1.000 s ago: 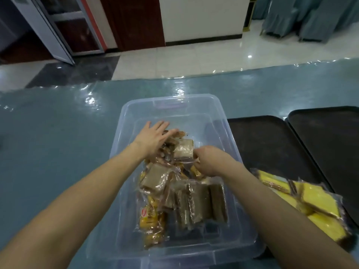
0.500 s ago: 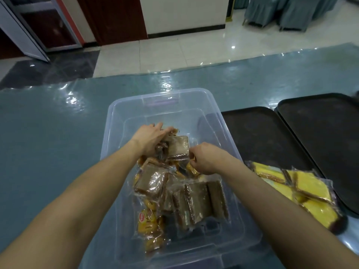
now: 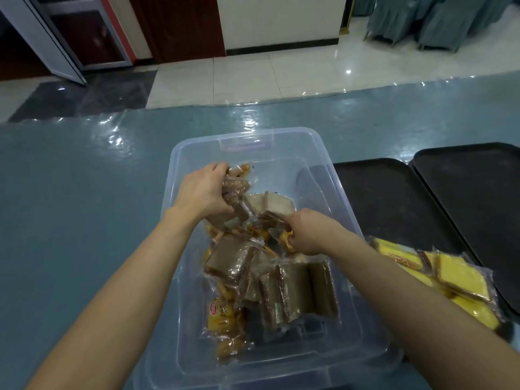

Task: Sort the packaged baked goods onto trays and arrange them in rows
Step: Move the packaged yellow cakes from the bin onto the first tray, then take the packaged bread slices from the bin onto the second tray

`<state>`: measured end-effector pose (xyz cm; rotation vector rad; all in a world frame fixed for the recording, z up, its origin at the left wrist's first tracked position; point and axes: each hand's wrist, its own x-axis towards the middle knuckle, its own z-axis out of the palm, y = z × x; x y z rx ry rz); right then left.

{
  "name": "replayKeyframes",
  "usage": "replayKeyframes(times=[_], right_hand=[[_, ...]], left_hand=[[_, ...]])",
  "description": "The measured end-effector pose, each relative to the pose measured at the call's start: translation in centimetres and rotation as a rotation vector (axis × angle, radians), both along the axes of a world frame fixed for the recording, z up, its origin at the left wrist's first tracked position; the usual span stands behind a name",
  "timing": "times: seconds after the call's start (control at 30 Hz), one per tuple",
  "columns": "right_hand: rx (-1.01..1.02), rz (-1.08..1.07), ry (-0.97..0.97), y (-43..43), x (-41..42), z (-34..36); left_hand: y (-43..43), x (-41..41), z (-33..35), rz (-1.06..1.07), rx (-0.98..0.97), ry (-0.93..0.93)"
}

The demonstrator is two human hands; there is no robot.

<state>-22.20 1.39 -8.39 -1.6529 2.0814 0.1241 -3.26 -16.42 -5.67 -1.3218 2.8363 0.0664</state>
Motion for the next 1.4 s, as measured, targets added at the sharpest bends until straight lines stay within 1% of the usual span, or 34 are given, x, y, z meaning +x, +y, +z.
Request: replayKeyframes(times=[0.07,0.17,0.3,0.37,0.5,0.6,0.73,0.87,0.97,1.07,1.2,1.33,1.4], right_hand=[[-0.028,-0.004,0.034,-0.2,0.6,-0.2],[-0.084,0.004,0.094,-1.1,0.8,-0.4],[-0.055,0.008,0.167,-4.4,-0.4,-1.4],[-0.042,0.026,0.169,-5.9,-0.7,-2.5],[0.041,0.077,0.156,-7.1,-0.8,-5.6],[-0.022,0.085,0.194,-7.1,-0.4,-6.5],[-0.084,-0.007,0.117,-7.4,-0.2,-5.3],[-0.113,-0.043,0.124,-7.6,0.0,-3.1],[-0.229,-0.078,0.109,-7.6,-0.1,0.1],[-0.383,-0.127,0.103,-6.7,-0.7,3.2],[-0.628,-0.186,-0.023,-3.2,-1.8,7.5],[-0.906,-0.171,-0.149,1.0,-3.8,10.7],[-1.008,-0.171,-0.194,3.1,-5.5,11.7]], left_hand=[[0.0,0.3,-1.0,0.014,0.064,-0.024],[-0.1,0.0,-1.8,0.002,0.073,-0.027],[0.2,-0.8,-3.1,-0.008,0.126,-0.063],[0.4,-0.8,-3.7,-0.004,0.148,-0.075],[0.5,-1.2,-4.4,0.003,0.120,-0.068],[0.2,-1.4,-4.3,-0.015,0.061,-0.087],[-0.6,-0.8,-3.5,0.030,0.046,-0.041],[-0.4,0.1,-2.1,0.082,0.081,0.059],[0.4,0.8,-0.6,0.146,0.108,0.206],[1.8,1.3,1.6,0.188,0.085,0.399],[4.0,1.6,5.2,0.175,0.009,0.650],[6.9,-0.8,9.4,0.080,-0.090,0.772],[8.8,-3.3,11.2,0.026,-0.130,0.808]])
